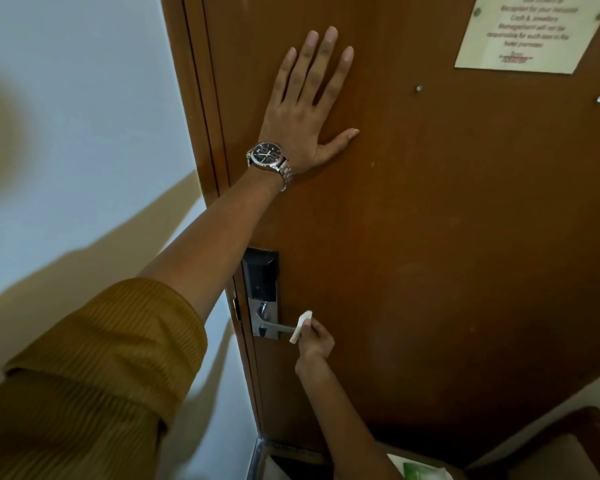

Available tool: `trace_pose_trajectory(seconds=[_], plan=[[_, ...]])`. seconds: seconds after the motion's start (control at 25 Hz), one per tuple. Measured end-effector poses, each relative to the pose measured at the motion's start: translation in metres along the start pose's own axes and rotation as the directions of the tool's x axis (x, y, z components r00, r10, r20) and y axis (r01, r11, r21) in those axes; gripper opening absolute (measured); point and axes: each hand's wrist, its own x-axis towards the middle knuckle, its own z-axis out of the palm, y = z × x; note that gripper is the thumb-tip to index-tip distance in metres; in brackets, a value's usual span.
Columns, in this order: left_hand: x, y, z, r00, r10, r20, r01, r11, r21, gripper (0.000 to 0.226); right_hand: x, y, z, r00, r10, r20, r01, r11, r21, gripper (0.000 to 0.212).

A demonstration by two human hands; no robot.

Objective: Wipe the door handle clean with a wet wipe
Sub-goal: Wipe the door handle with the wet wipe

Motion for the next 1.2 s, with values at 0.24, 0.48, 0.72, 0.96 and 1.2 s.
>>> trace_pose_trajectory(seconds=[0.24, 0.48, 0.72, 0.96, 1.2], plan=[[0.000, -0.002, -0.004, 1.000, 0.011, 0.012, -0.011, 1.000, 0.019, 0.089, -0.004, -0.025, -0.003, 0.922, -0.370, 0.117, 0.379, 0.790, -0.482, 0.027], [0.001, -0.001, -0.008, 1.000, 0.025, 0.015, -0.025, 0.999, 0.028, 0.090, -0.001, -0.019, -0.029, 0.611, -0.485, 0.626, 0.718, 0.007, -0.696, 0.042], [0.001, -0.002, -0.003, 1.000, 0.024, -0.012, -0.024, 0.999, 0.027, 0.089, 0.003, -0.007, -0.035, 0.483, -0.483, 0.730, 0.724, -0.249, -0.643, 0.056], [0.001, -0.002, -0.001, 0.999, 0.025, -0.025, -0.025, 1.000, 0.019, 0.090, -0.003, -0.003, -0.006, 0.503, -0.463, 0.730, 0.742, -0.202, -0.639, 0.052], [0.001, -0.001, -0.001, 0.999, 0.026, -0.026, -0.026, 1.000, -0.002, 0.089, -0.015, 0.000, 0.039, 0.490, -0.446, 0.749, 0.754, -0.215, -0.621, 0.039]])
